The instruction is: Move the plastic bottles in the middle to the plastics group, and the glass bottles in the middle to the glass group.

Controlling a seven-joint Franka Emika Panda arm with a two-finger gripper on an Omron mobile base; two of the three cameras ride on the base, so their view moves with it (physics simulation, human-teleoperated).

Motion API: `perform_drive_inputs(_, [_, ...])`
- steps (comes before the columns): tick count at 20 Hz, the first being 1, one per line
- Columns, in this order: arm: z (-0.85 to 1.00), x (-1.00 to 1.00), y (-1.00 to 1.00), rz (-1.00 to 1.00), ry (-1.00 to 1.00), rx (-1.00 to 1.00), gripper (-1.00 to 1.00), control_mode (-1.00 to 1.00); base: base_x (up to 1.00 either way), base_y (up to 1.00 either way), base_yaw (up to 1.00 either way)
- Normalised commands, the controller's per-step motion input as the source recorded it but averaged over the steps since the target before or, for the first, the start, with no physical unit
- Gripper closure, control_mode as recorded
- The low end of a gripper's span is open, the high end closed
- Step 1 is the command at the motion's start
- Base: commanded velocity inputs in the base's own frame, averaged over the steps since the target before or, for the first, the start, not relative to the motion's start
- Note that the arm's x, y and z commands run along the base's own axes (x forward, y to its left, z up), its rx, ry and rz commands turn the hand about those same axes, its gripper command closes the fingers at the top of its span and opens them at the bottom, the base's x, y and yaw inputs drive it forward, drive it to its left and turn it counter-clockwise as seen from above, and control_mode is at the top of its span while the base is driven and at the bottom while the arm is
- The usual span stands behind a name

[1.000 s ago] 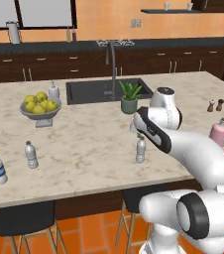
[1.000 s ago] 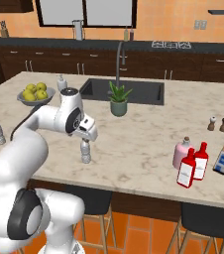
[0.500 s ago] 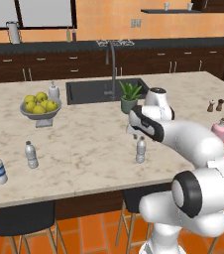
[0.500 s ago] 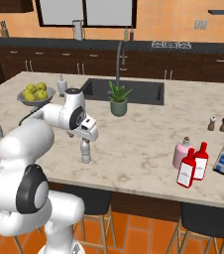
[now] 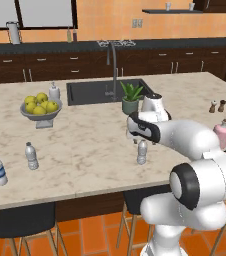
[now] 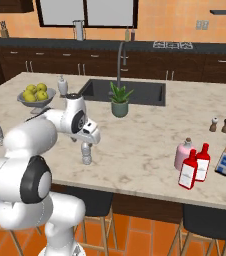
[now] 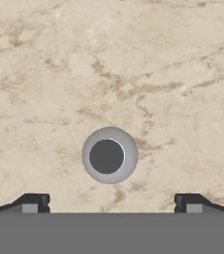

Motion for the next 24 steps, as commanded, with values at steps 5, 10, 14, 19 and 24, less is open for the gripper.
perform_drive_inputs(5, [-0.14,0.16,0.00,0.00,0.00,-0.13,-1.00,-1.00,0.00,0.00,0.00])
perform_drive_inputs(10, [-0.14,0.10,0.00,0.00,0.00,-0.08,-1.00,-1.00,0.00,0.00,0.00])
perform_drive_inputs(14, [-0.15,0.05,0.00,0.02,0.00,-0.04,-1.00,-1.00,0.00,0.00,0.00])
perform_drive_inputs(19, [-0.08,0.12,-0.01,0.04,-0.04,-0.04,-1.00,-1.00,0.00,0.00,0.00])
perform_drive_inputs(24, [-0.04,0.07,-0.04,0.07,-0.09,-0.01,-1.00,-1.00,0.00,0.00,0.00])
